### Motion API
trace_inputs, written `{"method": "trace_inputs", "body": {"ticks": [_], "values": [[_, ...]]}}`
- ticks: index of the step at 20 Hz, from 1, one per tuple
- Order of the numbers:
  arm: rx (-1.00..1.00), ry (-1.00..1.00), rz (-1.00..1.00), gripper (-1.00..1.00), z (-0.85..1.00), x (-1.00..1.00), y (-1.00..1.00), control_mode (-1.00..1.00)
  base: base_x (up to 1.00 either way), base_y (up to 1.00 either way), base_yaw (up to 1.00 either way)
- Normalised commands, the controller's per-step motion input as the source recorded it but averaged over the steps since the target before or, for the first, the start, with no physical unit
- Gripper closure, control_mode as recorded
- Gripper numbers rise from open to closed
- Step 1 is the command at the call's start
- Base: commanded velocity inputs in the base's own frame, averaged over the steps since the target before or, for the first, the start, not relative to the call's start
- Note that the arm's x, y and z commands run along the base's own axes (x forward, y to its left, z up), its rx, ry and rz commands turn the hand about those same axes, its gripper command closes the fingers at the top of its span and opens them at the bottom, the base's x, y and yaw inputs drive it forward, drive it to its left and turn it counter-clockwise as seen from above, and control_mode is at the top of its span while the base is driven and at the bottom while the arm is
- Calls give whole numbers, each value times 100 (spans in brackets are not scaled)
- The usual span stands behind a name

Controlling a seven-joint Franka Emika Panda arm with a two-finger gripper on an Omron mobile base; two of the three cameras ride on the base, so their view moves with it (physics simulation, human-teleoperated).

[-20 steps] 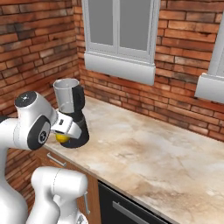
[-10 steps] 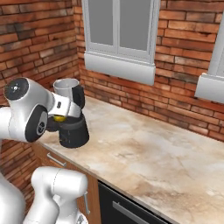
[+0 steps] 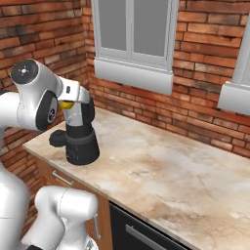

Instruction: Grab the garlic and lemon from the fridge, place them in the blender, close the lid, and turn on the blender to create a marinade.

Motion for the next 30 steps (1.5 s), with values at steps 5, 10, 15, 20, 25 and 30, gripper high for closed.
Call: {"method": "trace_inputs", "body": {"ticks": [5, 10, 15, 20, 25, 30], "values": [[0, 2, 4, 100, 21, 68, 45, -100, 0, 0, 0], [0, 16, 0, 100, 0, 87, 56, -100, 0, 0, 0], [0, 14, 0, 100, -13, 77, 20, -100, 0, 0, 0], [0, 7, 5, 100, -39, 53, 0, -100, 0, 0, 0], [0, 4, 7, 100, -60, 37, 0, -100, 0, 0, 0], [0, 3, 3, 100, -57, 29, 0, -100, 0, 0, 0]]}}
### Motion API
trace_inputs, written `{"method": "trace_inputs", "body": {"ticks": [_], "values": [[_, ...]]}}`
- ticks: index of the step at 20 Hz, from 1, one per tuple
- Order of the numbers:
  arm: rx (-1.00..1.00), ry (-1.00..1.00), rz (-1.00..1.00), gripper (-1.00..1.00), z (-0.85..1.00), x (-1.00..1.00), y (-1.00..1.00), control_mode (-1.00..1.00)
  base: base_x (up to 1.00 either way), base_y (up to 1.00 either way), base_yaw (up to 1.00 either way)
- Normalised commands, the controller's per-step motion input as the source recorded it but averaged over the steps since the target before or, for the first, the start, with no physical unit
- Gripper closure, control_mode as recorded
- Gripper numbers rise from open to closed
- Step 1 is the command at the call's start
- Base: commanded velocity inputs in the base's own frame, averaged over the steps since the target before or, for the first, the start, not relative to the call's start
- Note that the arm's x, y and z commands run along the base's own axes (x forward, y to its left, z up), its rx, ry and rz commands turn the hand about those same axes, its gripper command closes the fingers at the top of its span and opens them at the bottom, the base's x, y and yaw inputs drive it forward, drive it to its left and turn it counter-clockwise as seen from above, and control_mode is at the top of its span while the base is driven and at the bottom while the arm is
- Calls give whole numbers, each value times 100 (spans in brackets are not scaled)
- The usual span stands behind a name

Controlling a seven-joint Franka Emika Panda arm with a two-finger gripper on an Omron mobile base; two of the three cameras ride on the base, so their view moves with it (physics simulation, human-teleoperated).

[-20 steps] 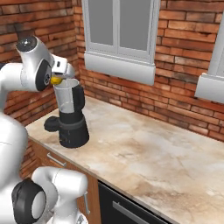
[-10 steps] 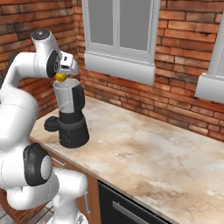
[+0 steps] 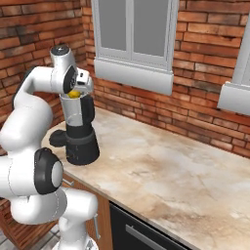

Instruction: Grab the garlic and lemon from the fridge, place them in the blender, close the lid, and turn on the blender to create a marinade.

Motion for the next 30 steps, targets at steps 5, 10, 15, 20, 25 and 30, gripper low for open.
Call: {"method": "trace_inputs", "body": {"ticks": [5, 10, 15, 20, 25, 30], "values": [[0, 0, 2, 100, -57, 9, 0, -100, 0, 0, 0], [0, 3, 1, 100, -49, 6, 0, -100, 0, 0, 0], [-1, 0, 0, -100, -36, 0, 1, -100, 0, 0, 0], [0, 0, 0, -100, -15, 0, 0, -100, 0, 0, 0], [0, 0, 0, -100, -1, 0, 0, -100, 0, 0, 0], [0, -5, 0, -100, 19, -9, 0, -100, 0, 0, 0]]}}
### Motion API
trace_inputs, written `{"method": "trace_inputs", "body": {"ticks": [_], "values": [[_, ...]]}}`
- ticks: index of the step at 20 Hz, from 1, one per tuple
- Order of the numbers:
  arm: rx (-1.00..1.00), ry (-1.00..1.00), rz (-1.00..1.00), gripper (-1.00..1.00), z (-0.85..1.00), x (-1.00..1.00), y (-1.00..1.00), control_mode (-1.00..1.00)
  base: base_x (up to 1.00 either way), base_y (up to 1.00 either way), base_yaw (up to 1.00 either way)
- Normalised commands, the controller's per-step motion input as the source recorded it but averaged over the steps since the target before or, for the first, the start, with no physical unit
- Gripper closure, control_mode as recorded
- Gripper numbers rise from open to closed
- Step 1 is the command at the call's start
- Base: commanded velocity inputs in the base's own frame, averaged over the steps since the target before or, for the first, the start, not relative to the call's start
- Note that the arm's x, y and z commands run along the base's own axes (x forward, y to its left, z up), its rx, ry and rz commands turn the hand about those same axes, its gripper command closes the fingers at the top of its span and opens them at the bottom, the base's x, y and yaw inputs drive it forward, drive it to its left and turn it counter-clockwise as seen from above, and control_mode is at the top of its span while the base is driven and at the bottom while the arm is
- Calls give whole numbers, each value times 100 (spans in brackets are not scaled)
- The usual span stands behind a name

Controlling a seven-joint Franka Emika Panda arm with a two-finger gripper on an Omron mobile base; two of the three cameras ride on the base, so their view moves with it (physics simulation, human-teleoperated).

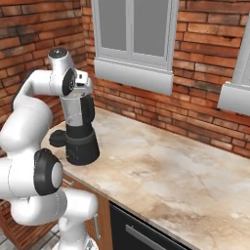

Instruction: Grab the garlic and lemon from the fridge, place them in the blender, close the lid, and turn on the blender to create a marinade.

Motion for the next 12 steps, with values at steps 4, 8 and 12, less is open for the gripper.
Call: {"method": "trace_inputs", "body": {"ticks": [4, 8, 12], "values": [[-2, -17, 0, -100, 90, -44, 0, -100, 0, 0, 0], [0, -18, 0, -100, 65, -81, 9, -100, 0, 0, 0], [0, -1, 0, -100, 4, -98, 56, -100, 0, 0, 0]]}}
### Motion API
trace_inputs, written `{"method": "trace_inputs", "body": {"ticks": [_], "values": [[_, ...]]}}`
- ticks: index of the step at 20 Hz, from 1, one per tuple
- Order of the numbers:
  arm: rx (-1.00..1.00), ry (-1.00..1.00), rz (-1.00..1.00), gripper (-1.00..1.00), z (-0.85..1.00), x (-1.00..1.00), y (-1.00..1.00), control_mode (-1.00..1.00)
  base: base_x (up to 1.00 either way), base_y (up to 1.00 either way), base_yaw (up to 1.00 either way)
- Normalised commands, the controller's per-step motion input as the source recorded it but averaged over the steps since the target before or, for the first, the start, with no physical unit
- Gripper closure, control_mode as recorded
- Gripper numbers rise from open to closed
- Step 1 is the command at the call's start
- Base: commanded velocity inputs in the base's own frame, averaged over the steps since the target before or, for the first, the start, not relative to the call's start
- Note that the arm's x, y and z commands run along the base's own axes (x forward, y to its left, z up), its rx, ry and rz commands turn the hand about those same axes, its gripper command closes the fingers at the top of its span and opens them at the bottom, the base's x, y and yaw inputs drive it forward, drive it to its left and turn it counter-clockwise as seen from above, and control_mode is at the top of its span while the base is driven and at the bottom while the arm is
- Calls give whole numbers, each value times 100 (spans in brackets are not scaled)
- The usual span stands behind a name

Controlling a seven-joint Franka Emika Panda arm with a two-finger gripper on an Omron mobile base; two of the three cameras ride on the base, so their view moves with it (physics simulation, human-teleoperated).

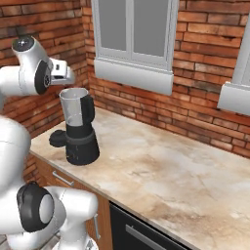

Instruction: Grab the garlic and lemon from the fridge, place them in the blender, close the lid, and turn on the blender to create a marinade.

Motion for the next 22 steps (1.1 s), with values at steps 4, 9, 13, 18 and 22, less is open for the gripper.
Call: {"method": "trace_inputs", "body": {"ticks": [4, 9, 13, 18, 22], "values": [[-7, 2, 0, -100, -7, -76, 88, -100, 0, 0, 0], [-18, 1, 5, -100, -28, -62, 83, -100, 0, 0, 0], [-22, 7, 9, -100, -43, -26, 52, -100, 0, 0, 0], [-19, 22, 12, -100, -43, 4, 24, -100, 0, 0, 0], [-14, 31, 9, -100, -31, 35, 3, -100, 0, 0, 0]]}}
